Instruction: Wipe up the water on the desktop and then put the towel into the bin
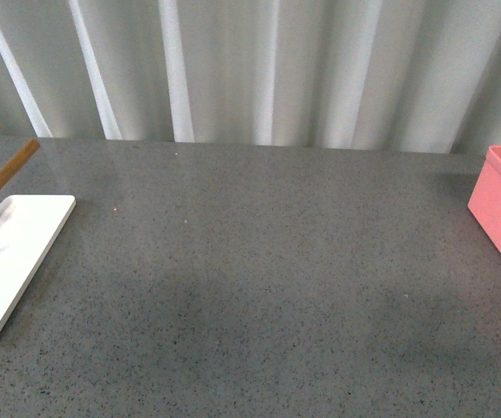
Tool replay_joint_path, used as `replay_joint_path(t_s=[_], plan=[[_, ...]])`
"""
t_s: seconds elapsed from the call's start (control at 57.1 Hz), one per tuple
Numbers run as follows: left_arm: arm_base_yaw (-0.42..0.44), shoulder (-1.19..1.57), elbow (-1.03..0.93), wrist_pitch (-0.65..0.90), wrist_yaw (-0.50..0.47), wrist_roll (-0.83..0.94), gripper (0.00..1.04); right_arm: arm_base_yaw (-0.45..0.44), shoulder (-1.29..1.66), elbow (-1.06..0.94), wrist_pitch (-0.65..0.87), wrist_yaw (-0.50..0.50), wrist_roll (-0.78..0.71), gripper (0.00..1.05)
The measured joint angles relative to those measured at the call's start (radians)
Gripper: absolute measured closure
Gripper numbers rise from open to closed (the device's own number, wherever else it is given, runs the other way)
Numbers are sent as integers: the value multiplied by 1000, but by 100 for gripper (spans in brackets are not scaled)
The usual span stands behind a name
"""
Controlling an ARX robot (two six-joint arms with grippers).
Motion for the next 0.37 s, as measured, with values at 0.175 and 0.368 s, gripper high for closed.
replay_joint_path(t_s=[0.175, 0.368], plan=[[0, 0, 0, 0, 0, 0, 7, 0, 0, 0, 0, 0, 0, 7], [0, 0, 0, 0, 0, 0, 7, 0, 0, 0, 0, 0, 0, 7]])
